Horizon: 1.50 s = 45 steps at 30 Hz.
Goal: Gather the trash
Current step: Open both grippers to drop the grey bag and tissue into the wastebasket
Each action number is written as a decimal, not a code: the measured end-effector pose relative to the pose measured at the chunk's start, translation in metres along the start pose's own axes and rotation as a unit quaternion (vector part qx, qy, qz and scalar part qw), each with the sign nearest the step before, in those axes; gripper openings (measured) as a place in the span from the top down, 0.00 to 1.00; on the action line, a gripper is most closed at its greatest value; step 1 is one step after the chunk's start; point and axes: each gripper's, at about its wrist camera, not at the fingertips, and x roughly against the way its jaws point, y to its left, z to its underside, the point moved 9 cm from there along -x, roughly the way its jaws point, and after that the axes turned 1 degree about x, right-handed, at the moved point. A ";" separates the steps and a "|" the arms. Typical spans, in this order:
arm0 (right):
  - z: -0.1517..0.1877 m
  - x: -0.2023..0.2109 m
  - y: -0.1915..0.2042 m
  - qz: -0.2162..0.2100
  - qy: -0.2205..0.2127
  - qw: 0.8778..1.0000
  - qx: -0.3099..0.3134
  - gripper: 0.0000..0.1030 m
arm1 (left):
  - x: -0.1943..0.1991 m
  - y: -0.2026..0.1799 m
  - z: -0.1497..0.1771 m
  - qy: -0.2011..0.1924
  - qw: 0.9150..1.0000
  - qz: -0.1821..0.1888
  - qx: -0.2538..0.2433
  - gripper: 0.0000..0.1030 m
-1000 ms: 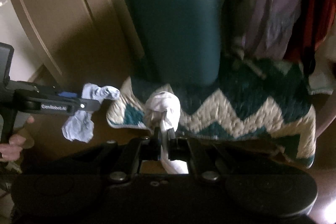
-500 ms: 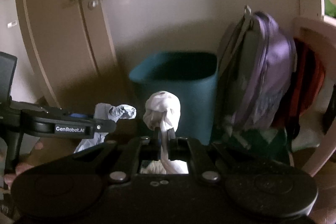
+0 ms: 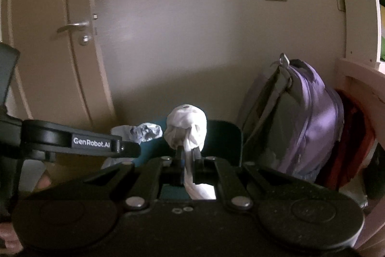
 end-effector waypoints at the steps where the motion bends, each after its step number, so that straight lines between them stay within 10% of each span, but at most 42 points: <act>1: -0.004 -0.009 -0.003 0.003 0.000 1.000 -0.004 0.96 | -0.006 0.000 -0.006 -0.003 1.000 -0.001 0.002 0.57; 18: 0.026 -0.141 -0.010 0.002 0.094 0.996 0.009 0.96 | -0.135 0.015 -0.017 0.056 0.998 -0.029 0.004 0.57; 35: 0.063 -0.162 -0.010 -0.003 0.163 0.986 0.039 0.84 | -0.181 0.030 0.021 0.135 0.988 -0.063 -0.035 0.55; 45: 0.060 -0.148 -0.002 -0.006 0.156 0.986 0.062 0.67 | -0.163 0.027 0.020 0.117 0.991 -0.045 -0.037 0.35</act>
